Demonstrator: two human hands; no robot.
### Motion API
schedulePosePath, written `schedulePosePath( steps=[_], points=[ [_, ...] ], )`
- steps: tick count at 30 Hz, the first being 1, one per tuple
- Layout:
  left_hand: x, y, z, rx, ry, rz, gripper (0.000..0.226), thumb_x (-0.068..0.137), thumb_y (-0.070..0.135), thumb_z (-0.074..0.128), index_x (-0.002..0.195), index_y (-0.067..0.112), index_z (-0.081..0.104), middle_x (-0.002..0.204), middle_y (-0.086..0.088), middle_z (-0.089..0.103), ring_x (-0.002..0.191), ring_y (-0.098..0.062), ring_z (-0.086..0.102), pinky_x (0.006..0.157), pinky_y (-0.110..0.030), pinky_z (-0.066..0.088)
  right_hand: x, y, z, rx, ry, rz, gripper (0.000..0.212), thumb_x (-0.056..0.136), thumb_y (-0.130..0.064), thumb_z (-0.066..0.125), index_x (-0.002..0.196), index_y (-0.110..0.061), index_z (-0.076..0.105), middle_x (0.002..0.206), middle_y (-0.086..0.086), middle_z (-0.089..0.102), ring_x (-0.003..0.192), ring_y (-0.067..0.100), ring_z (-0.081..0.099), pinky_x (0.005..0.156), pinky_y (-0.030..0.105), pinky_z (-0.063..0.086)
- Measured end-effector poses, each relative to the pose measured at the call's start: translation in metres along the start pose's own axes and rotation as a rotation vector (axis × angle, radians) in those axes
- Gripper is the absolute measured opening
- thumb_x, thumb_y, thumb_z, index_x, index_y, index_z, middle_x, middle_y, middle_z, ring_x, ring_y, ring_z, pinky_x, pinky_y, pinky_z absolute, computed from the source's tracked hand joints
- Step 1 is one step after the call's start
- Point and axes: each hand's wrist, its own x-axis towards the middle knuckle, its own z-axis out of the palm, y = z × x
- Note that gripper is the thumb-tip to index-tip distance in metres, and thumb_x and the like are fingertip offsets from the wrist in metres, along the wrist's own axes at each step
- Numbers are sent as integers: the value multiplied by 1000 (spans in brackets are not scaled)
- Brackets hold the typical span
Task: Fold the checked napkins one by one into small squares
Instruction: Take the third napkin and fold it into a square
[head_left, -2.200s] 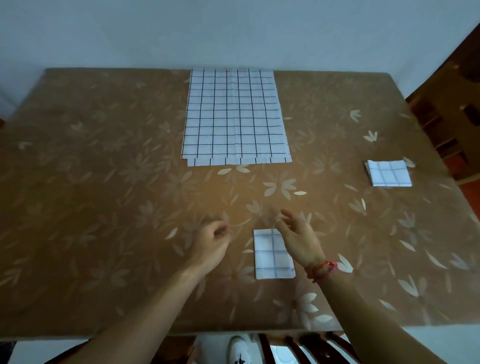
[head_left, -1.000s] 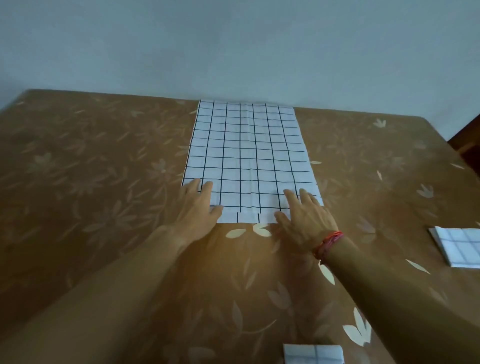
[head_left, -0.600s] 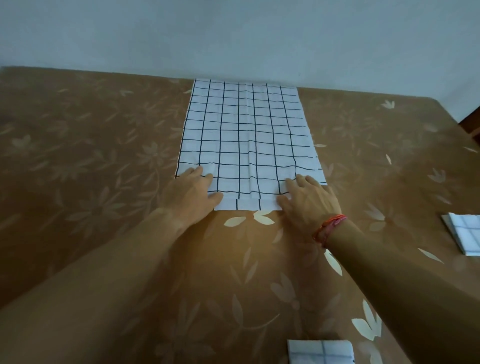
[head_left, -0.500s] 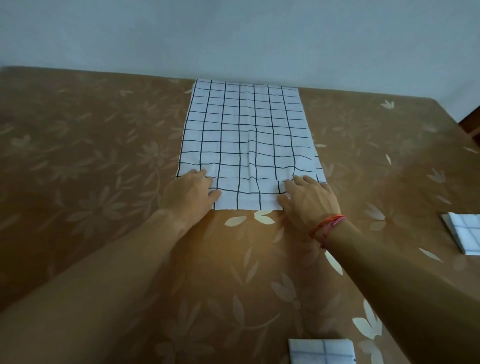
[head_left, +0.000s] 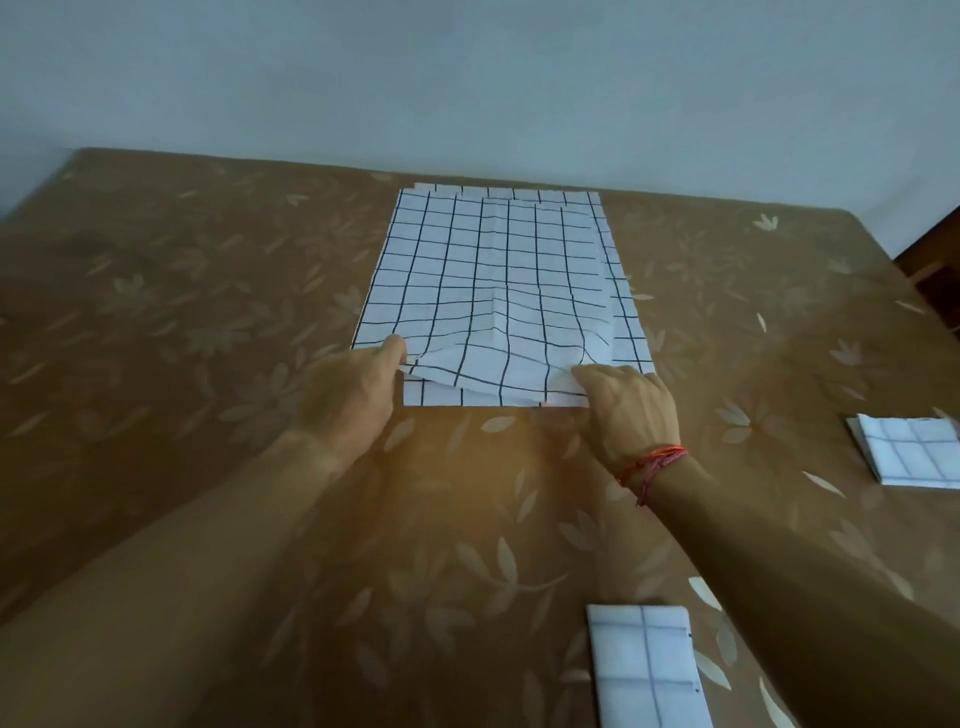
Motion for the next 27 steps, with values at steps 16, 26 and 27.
schedulePosePath(
  steps=[16,26,27],
  points=[
    [-155,-54,-118,-178,-31,-142,9,88,19,63,86,12,69,83,0,65,78,-23,59,66,-31,46,-134,-54,-71,412,-132,210,19,79,-34,67,94,-24,74,89,1,74,88,23,67,73,25,49],
    [-269,-34,-188,-378,-183,-352,4,88,15,69,90,14,72,83,6,70,78,-11,64,65,-12,44,-231,-64,-100,591,-284,283,20,69,-27,80,87,-19,75,75,-8,69,72,10,61,61,16,41],
    [-278,-33,-192,-400,-196,-371,4,87,13,69,90,14,72,82,7,69,79,-9,63,65,-8,42,-239,-60,-93,593,-365,314,30,62,-32,84,85,-18,73,75,-9,68,74,11,64,63,21,46]
  ],
)
